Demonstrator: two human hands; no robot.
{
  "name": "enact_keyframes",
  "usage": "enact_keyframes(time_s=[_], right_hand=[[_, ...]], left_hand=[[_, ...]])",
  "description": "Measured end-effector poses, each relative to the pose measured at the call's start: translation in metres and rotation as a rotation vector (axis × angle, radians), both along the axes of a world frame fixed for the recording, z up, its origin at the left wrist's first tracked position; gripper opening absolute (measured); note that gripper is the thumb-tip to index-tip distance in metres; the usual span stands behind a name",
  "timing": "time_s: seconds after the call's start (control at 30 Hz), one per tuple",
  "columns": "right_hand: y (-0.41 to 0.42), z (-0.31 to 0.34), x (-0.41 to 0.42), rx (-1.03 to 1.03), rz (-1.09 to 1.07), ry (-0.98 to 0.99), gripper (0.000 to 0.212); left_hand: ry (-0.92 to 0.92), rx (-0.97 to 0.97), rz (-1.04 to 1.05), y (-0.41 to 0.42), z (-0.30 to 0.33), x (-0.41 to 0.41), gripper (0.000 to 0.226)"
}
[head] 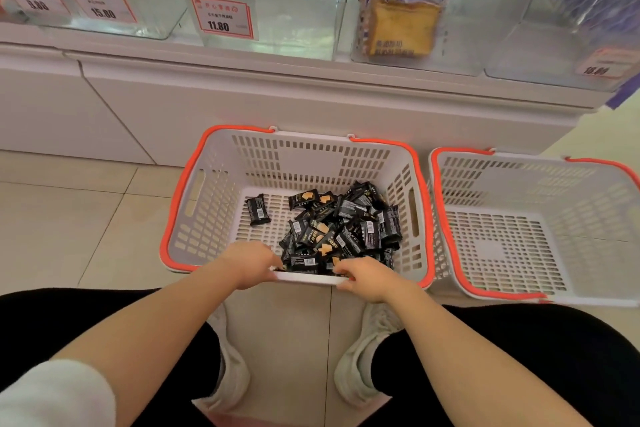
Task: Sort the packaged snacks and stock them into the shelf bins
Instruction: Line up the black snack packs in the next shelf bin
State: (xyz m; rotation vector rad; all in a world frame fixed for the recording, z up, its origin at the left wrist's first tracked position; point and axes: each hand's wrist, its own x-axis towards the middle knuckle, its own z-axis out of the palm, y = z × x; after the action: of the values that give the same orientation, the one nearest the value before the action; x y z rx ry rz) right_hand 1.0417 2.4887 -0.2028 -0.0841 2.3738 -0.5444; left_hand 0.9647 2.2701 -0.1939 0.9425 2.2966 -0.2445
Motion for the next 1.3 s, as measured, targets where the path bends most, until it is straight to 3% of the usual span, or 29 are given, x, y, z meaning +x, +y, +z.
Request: enact_keyframes(time_s=[0.1, 0.23, 0.33, 0.43, 0.57, 0.63, 0.7, 0.77, 0.87, 1.1, 1.3], right_hand=[[-0.012, 0.033, -0.027, -0.130, -0.145, 0.126, 0.047], [-0.033, 0.097, -0.085, -0.222, -0.253, 0.453, 0.037], [-0.039, 0.140, -0.124, -0.234, -0.219, 0.645, 0.032], [-0.040, 0.180, -0.168, -0.177, -0.123, 0.846, 0.035], [-0.042, 0.207, -0.226, 0.065, -0.083, 1.166, 0.044], [-0.036, 0.210, -0.248, 0.196, -0.059, 1.137, 0.048], [-0.029, 0.209, -0.265, 0.294, -0.084, 0.984, 0.048], [-0.024, 0.208, -0.277, 0.386, -0.086, 0.878, 0.036], [-0.021, 0.209, -0.288, 0.416, -0.057, 0.869, 0.027], [-0.010, 0.236, -0.279, 0.332, -0.118, 1.037, 0.022], [-0.019, 0.233, -0.226, 0.219, -0.109, 1.005, 0.019]], left_hand=[[-0.018, 0.148, 0.098, 0.001, 0.028, -0.025, 0.035], [0.115, 0.322, 0.182, -0.003, 0.088, -0.072, 0.031], [0.235, 0.428, 0.221, -0.010, 0.130, -0.107, 0.035], [0.401, 0.528, 0.237, -0.015, 0.172, -0.152, 0.038], [0.756, 0.732, 0.185, -0.013, 0.208, -0.206, 0.038], [0.770, 0.745, 0.203, -0.010, 0.211, -0.227, 0.038], [0.714, 0.632, 0.193, -0.009, 0.206, -0.245, 0.039], [0.704, 0.463, 0.138, -0.009, 0.201, -0.260, 0.037], [0.754, 0.397, 0.110, -0.005, 0.203, -0.276, 0.027], [0.841, 0.621, 0.084, 0.002, 0.227, -0.276, 0.025], [0.812, 0.687, 0.037, -0.017, 0.218, -0.227, 0.023]])
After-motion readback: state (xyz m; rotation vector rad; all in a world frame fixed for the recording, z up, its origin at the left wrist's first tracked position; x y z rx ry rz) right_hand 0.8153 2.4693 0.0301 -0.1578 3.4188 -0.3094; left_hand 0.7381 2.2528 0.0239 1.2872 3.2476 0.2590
